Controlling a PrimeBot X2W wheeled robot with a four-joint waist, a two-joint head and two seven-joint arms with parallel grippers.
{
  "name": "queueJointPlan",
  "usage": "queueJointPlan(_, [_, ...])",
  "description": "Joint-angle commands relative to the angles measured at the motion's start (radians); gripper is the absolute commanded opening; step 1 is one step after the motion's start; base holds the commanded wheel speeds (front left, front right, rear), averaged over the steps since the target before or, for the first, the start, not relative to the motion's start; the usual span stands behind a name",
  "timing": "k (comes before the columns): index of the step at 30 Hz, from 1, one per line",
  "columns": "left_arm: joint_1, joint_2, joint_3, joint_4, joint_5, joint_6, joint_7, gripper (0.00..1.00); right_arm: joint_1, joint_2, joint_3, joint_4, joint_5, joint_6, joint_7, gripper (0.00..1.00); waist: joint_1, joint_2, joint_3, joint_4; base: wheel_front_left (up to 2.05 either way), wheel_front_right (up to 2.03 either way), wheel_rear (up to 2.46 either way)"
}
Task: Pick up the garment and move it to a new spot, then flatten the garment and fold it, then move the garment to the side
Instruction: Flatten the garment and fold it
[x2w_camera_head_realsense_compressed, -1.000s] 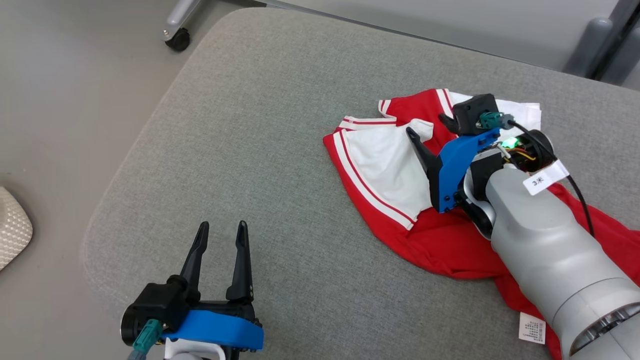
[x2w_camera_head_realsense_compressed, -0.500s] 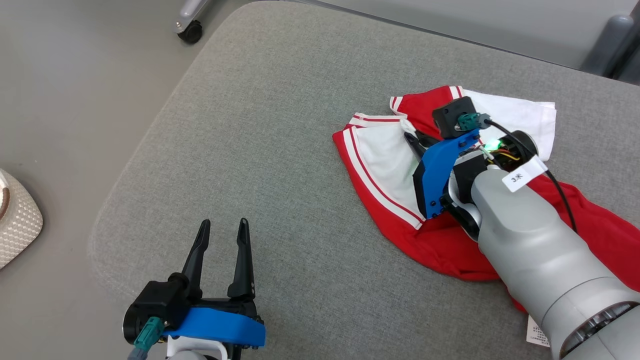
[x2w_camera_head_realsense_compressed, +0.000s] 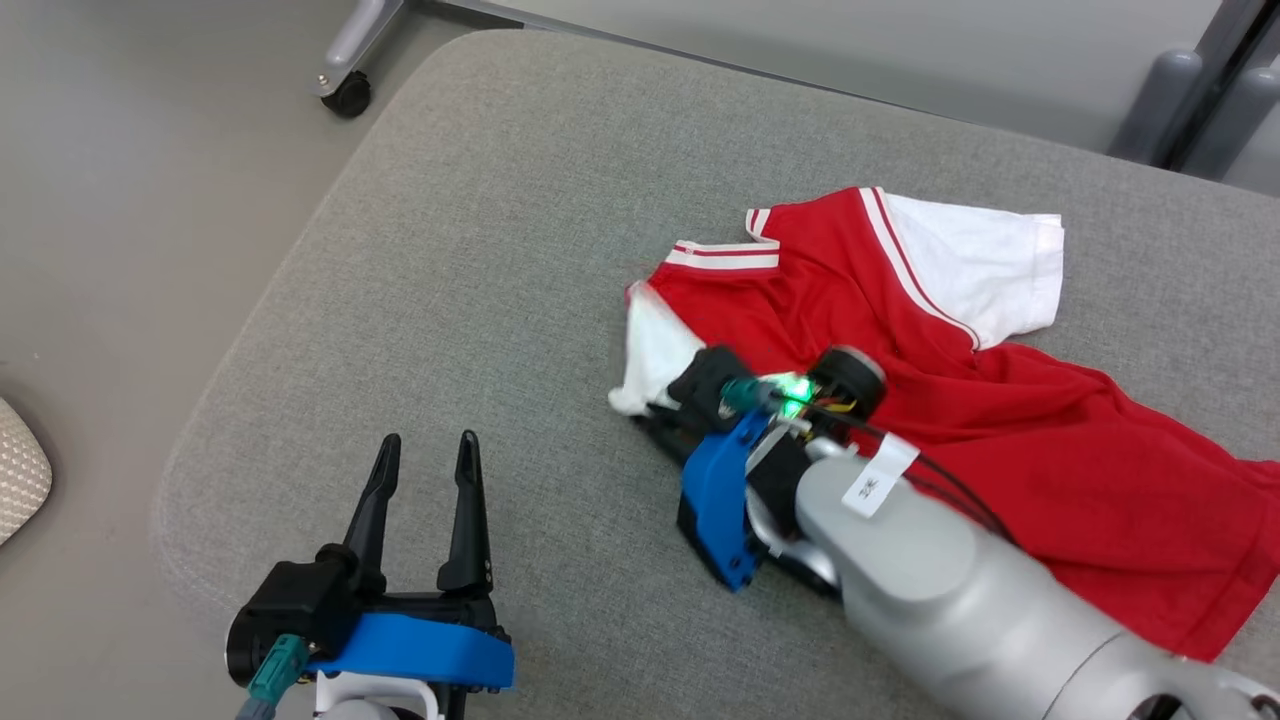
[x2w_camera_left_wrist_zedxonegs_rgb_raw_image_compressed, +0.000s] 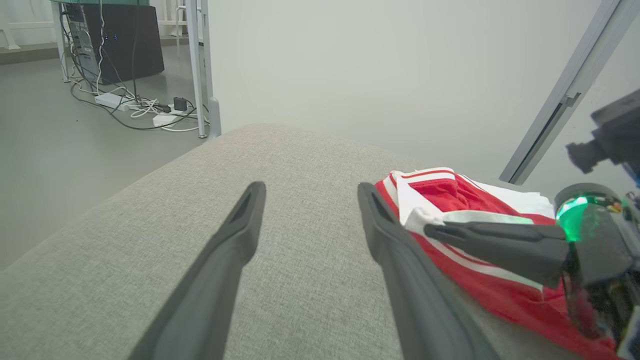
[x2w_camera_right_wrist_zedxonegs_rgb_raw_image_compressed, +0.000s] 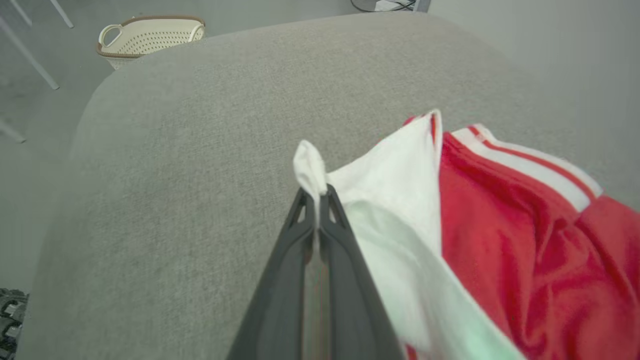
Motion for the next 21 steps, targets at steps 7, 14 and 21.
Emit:
queueJointPlan(7, [0.011, 0.012, 0.022, -0.012, 0.008, 0.006, -0.005, 1.0, 0.061, -0.011, 0.119, -0.159, 0.121, 0.0, 0.043, 1.0, 0.0, 0.0, -0.018, -0.007, 0.0, 0.0, 0.0])
queueJointPlan(14, [0.022, 0.016, 0.031, -0.018, 0.007, 0.008, -0.005, 1.0, 0.001, -0.099, 0.049, -0.175, 0.109, 0.0, -0.006, 1.0, 0.0, 0.0, -0.041, -0.04, 0.0, 0.0, 0.0])
queueJointPlan(21, [0.036, 0.024, 0.03, -0.023, 0.008, 0.011, -0.005, 1.0, -0.015, -0.205, -0.071, -0.086, 0.03, 0.0, -0.012, 1.0, 0.0, 0.0, -0.062, -0.073, 0.0, 0.0, 0.0])
